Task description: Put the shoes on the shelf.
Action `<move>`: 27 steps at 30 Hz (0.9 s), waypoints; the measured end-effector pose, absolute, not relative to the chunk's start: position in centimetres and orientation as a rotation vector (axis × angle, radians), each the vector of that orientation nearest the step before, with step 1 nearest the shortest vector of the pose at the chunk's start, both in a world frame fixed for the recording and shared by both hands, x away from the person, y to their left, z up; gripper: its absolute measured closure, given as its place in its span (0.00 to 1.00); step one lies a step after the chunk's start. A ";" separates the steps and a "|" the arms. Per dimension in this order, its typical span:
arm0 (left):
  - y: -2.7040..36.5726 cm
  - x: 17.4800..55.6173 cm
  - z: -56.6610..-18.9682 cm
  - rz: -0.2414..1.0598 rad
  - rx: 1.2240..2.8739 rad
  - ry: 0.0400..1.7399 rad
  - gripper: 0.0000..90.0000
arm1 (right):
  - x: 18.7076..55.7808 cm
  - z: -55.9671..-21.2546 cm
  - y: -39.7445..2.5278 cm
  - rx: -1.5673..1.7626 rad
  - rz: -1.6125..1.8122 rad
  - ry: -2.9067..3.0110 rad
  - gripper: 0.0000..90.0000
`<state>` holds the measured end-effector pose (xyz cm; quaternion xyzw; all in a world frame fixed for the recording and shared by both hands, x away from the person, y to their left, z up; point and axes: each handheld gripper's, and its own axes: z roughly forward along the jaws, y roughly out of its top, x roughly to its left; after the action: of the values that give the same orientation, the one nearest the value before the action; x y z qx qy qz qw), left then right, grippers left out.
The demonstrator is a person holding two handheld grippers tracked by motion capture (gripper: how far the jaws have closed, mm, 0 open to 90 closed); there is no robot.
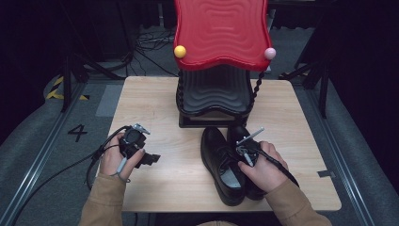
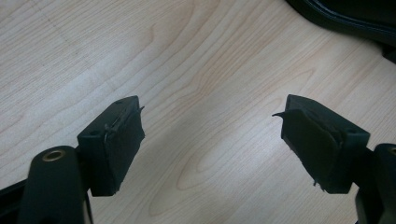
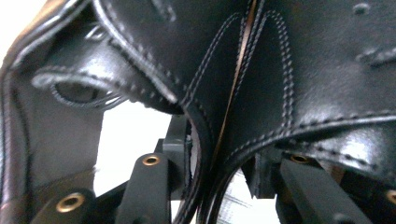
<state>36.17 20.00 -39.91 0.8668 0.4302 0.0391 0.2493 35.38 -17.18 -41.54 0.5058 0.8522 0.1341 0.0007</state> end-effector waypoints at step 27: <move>19.6 36.3 -39.7 0.111 2.365 1.158 0.24 | 36.3 -42.0 -16.0 1.614 0.347 2.616 0.85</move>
<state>36.27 19.64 -39.73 0.8689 0.4253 0.0409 0.2501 36.29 -16.00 -41.98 0.5215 0.8455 0.1120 0.0242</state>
